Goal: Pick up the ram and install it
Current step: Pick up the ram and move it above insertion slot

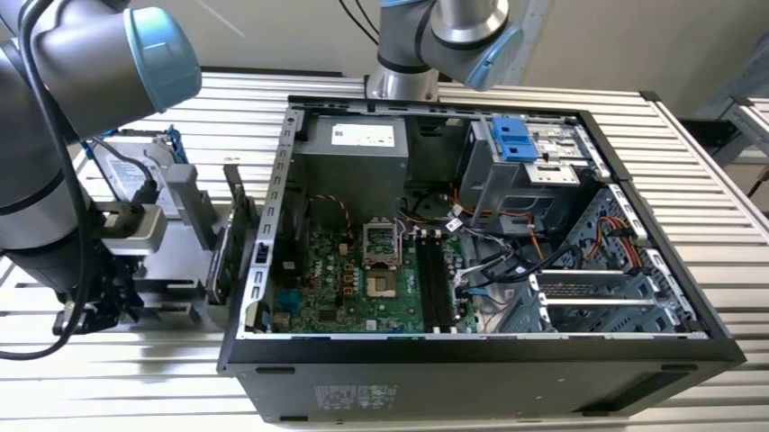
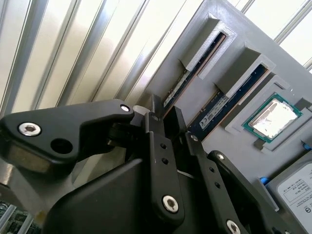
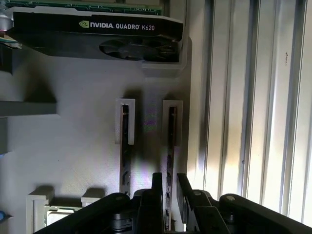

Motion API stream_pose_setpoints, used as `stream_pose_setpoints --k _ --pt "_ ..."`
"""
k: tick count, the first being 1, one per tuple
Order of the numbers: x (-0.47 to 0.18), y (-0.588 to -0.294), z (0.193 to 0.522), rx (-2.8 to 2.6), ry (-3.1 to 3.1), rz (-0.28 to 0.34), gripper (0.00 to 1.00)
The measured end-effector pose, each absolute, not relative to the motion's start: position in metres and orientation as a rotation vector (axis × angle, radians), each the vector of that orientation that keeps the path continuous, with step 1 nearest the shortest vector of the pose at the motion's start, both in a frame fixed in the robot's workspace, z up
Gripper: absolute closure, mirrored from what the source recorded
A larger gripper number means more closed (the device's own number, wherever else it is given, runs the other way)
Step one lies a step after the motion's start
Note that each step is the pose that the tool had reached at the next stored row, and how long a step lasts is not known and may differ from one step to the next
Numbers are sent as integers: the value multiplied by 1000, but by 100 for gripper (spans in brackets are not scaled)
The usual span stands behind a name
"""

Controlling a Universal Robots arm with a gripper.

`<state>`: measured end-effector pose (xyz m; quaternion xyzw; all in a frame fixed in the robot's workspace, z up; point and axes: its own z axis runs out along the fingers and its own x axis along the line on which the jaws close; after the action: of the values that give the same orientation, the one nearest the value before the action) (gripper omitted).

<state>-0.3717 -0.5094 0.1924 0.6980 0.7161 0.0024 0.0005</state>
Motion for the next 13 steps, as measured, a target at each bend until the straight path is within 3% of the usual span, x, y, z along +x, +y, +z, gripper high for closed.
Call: stream_pose_setpoints --k 2,3,13 --pt "-372 -509 192 2192 2249 7 0" --pt "-372 -509 192 2192 2249 7 100" --pt "-372 -509 192 2192 2249 8 100"
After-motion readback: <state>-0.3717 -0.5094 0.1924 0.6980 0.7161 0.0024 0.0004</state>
